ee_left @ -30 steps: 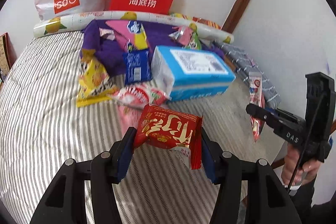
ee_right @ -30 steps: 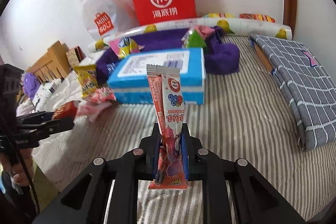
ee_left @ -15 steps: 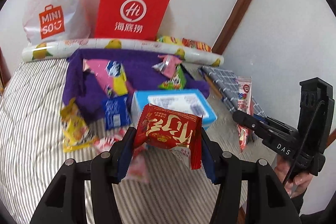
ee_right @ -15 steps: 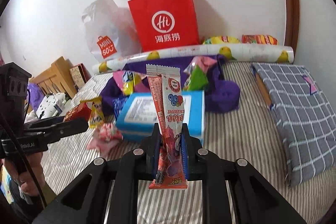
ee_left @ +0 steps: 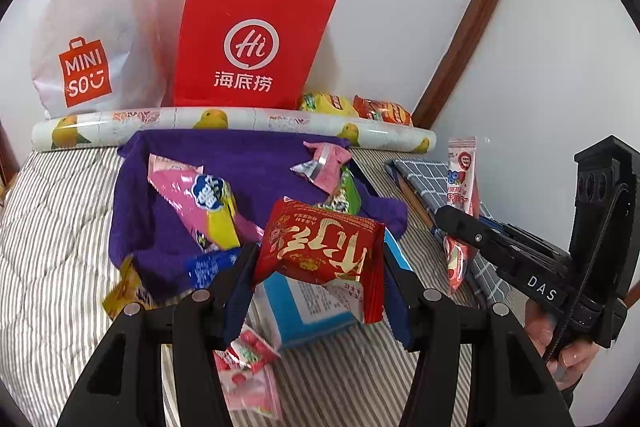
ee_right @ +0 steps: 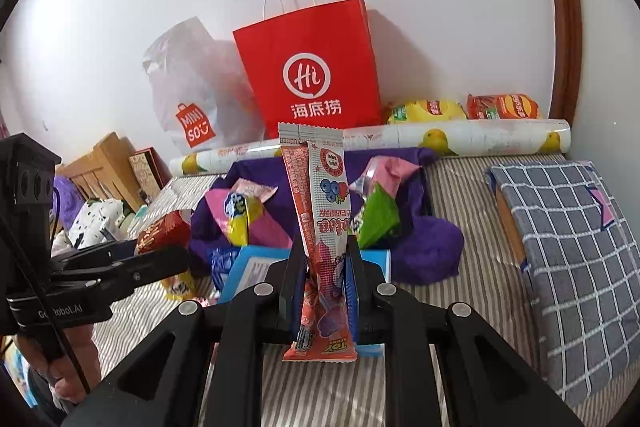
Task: Organize snacks
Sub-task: 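Carry the ice-pop packet and red snack packet over the purple towel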
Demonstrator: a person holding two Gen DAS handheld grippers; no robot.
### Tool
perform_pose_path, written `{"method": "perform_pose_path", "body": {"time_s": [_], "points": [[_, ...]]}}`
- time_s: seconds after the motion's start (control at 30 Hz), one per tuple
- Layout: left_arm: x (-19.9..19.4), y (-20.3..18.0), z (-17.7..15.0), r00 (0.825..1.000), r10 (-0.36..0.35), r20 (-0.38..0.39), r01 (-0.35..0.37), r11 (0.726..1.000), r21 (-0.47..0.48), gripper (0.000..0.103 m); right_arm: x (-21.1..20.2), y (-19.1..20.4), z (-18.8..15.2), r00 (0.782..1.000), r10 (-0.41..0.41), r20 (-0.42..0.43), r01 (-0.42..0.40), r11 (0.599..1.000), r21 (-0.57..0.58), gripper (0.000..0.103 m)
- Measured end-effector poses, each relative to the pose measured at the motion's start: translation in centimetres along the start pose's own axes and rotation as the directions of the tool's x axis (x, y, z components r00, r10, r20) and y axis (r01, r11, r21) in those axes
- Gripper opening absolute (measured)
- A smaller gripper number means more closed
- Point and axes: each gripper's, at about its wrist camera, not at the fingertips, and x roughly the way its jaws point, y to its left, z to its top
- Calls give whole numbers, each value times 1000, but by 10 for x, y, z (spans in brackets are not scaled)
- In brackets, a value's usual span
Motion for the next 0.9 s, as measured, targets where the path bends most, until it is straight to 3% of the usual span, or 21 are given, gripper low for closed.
{"method": "perform_pose_path", "body": {"time_s": [0.67, 0.9], "points": [[22, 75, 57, 992, 114, 49, -106, 984, -142, 55, 70, 10, 71, 999, 34, 15, -34, 999, -25, 17], [42, 102, 55, 988, 148, 39, -138, 971, -197, 55, 115, 3, 69, 999, 40, -35, -39, 999, 14, 17]]}}
